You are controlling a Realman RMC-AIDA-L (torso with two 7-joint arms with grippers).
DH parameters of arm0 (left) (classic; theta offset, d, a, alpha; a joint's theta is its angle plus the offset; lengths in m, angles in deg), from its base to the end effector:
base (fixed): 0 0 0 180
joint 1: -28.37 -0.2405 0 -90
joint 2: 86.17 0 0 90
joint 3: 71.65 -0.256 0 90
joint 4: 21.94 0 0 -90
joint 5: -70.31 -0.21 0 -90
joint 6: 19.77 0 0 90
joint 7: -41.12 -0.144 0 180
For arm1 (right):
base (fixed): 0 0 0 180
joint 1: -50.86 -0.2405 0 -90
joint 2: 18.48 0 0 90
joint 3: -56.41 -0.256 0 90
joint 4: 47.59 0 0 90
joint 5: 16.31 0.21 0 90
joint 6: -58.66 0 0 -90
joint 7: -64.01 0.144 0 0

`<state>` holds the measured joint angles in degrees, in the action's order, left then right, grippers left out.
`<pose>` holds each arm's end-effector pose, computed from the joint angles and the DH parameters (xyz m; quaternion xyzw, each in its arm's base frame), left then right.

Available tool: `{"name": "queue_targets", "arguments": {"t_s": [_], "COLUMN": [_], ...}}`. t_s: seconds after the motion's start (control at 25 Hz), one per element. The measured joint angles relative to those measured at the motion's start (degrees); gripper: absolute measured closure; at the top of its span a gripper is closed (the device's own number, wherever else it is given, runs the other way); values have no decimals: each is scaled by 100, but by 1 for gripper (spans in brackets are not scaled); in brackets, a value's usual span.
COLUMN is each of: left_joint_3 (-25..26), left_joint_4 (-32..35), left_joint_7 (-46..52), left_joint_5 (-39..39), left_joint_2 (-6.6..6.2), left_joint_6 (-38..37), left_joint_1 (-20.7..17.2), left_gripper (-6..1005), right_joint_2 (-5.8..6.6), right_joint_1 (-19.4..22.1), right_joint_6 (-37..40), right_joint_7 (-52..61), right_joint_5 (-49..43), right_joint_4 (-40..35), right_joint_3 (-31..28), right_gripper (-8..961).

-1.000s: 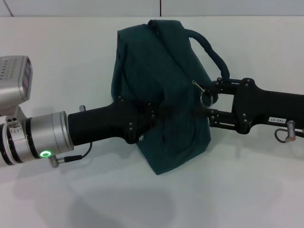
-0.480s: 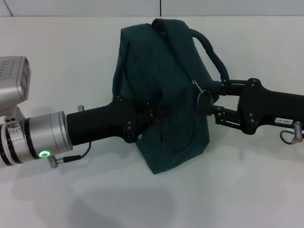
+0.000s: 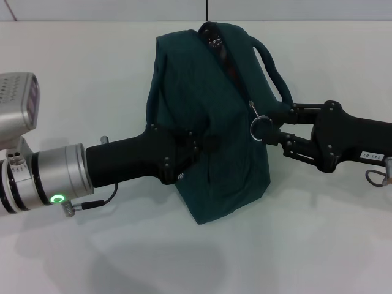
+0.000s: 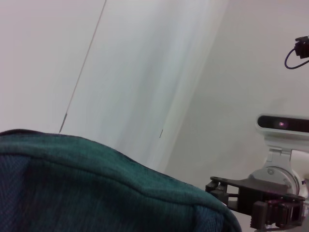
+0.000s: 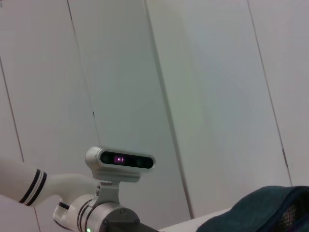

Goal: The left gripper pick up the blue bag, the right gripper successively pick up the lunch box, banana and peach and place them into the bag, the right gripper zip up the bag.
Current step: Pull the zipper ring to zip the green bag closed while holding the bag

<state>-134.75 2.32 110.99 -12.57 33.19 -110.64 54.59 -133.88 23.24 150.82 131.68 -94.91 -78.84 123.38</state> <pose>-0.2381 0.2904 -0.0453 -0.8950 -0.2181 -0.3837 0.0640 0.2219 0.3139 -0.0092 -0.9157 0.1155 0.3760 0.0821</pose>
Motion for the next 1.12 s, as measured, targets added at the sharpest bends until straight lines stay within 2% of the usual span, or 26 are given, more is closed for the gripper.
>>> {"name": "queue_targets", "arguments": {"t_s": [0.6, 0.96, 1.12], "left_joint_3": [0, 0, 0], "left_joint_4": [10, 0, 0], "left_joint_7": [0, 0, 0], "left_joint_5": [-1, 0, 0], "left_joint_2": [0, 9, 9], "left_joint_6": [0, 0, 0], "left_joint_1": [24, 50, 50], "left_gripper": [958, 958, 958], "right_joint_2": [-42, -64, -65], "right_joint_1": [-137, -165, -202], "right_joint_6": [-103, -158, -157], "right_joint_7": [88, 86, 89], "right_joint_5": [5, 96, 99], "right_joint_4": [513, 542, 582], "right_joint_3": [8, 88, 129], "right_gripper": [593, 595, 631]}}
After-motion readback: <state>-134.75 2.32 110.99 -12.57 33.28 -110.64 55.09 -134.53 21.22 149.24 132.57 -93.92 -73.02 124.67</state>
